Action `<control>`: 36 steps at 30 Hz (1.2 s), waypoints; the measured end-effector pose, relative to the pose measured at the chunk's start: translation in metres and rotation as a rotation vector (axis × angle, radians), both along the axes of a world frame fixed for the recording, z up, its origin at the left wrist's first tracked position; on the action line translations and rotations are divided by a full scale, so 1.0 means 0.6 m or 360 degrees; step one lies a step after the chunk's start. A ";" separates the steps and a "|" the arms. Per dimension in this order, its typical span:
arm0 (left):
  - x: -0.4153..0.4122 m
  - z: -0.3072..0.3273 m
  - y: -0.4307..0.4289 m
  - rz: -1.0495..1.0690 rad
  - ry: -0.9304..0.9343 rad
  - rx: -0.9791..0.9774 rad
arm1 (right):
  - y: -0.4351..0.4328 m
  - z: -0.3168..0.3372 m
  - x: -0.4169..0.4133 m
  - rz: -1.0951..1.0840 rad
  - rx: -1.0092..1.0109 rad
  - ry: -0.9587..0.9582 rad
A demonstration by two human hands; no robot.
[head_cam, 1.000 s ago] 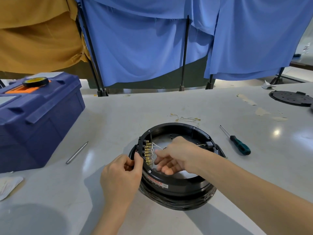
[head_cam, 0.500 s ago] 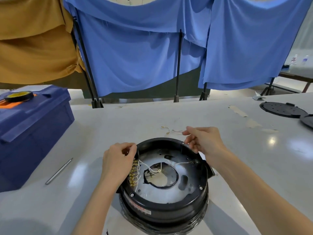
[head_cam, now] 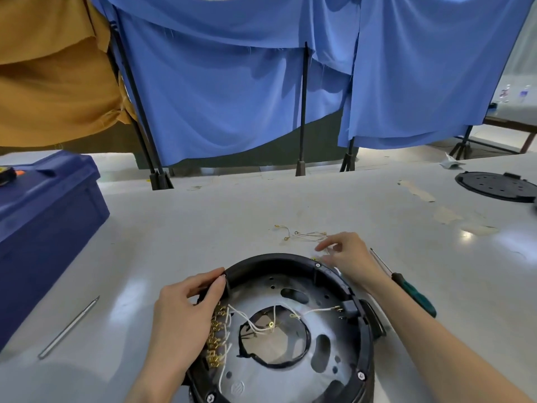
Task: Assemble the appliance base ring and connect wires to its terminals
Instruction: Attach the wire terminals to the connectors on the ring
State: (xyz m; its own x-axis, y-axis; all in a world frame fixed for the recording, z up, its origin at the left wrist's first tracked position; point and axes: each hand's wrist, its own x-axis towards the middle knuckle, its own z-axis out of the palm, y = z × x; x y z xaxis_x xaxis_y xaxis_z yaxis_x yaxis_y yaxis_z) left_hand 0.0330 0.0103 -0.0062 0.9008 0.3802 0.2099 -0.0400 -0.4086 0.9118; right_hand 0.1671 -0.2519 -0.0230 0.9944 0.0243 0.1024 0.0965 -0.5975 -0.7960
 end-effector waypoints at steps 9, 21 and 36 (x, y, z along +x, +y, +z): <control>0.000 -0.002 -0.002 -0.0016 -0.0036 -0.0048 | -0.003 -0.011 0.009 -0.0036 -0.0115 -0.0121; -0.015 0.024 -0.016 0.0060 -0.0056 0.0192 | 0.018 0.089 -0.071 -0.0068 0.1462 -0.0129; -0.045 0.078 -0.090 -0.0147 -0.0526 -0.0013 | 0.107 0.107 -0.172 0.0525 0.1435 0.0226</control>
State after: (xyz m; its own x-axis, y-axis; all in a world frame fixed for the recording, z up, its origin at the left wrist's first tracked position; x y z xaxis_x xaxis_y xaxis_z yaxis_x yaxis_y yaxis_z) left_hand 0.0062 -0.0434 0.0404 0.8154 0.3027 0.4935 -0.3705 -0.3823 0.8465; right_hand 0.0636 -0.1879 0.0411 0.9563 0.2750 0.0988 0.0177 0.2829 -0.9590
